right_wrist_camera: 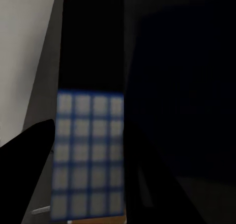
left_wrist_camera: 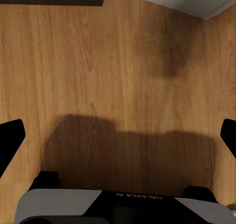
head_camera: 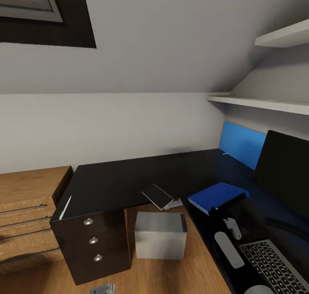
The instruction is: In the bedroom, organize the workspace by keeping the computer under the desk, ensuring the monitor is on the desk, placing the keyboard on the desk next to the monitor, placing the mouse on the desk next to the keyboard, moving the folder from the swivel chair onto the desk next to the mouse, stacking the notebook on top of the folder with the pen on top of the notebook, and positioning the swivel chair next to the desk.
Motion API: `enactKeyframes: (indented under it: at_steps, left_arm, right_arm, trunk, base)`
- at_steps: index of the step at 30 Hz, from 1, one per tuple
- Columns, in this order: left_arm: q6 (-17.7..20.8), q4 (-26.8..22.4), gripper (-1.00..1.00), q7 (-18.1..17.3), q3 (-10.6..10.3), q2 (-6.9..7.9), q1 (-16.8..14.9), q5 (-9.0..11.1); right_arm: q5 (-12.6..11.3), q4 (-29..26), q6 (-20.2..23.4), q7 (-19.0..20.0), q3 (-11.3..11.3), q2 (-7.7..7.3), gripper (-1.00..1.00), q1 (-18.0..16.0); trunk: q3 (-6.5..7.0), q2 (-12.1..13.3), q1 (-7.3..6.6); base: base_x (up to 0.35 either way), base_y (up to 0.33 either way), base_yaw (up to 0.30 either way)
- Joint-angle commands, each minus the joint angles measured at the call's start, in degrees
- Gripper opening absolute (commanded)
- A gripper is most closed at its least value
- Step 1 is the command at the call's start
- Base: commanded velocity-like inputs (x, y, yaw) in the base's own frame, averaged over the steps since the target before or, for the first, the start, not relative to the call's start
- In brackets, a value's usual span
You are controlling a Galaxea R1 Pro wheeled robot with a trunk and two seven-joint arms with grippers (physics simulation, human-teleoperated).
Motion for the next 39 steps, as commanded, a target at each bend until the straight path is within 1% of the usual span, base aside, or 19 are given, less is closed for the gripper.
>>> enactKeyframes:
  at_steps: [1, 6, 28, 35, 39]
  left_arm:
    - [0.07, -0.11, 1.00, 0.56, -0.12, 0.05, -0.01, 0.60]
    - [0.08, -0.11, 1.00, 0.56, -0.04, 0.08, -0.01, 0.67]
    - [0.08, 0.06, 1.00, 0.90, -0.05, -0.03, -0.01, 0.77]
    - [0.08, 0.06, 1.00, 0.91, 0.10, -0.01, -0.01, 0.85]
    - [0.03, 0.06, 1.00, 0.69, 0.08, 0.06, -0.01, 0.88]
  right_arm:
    - [-0.58, -0.04, -0.45, -0.19, 0.32, -0.09, -1.00, -0.03]
    - [-0.62, -0.01, -0.43, 0.09, 0.30, -0.09, -1.00, -0.03]
    - [-0.32, -0.10, -0.41, 0.21, 0.26, -0.23, -1.00, -0.03]
    - [-0.44, -0.23, -0.40, 0.68, 0.27, -0.12, -1.00, -0.03]
    - [-0.79, -0.36, 0.27, 2.85, 0.29, -0.06, -1.00, -0.03]
  trunk:
    - [-0.05, -0.04, 0.00]
    - [-0.05, -0.04, 0.00]
    - [-4.00, -8.86, 4.84]
    - [-4.00, -8.86, 4.84]
    - [-4.00, -8.86, 4.84]
  base:
    - [0.000, 0.000, 0.000]
    - [0.000, 0.000, 0.000]
    - [0.000, 0.000, 0.000]
    - [0.000, 0.000, 0.000]
    - [0.000, 0.000, 0.000]
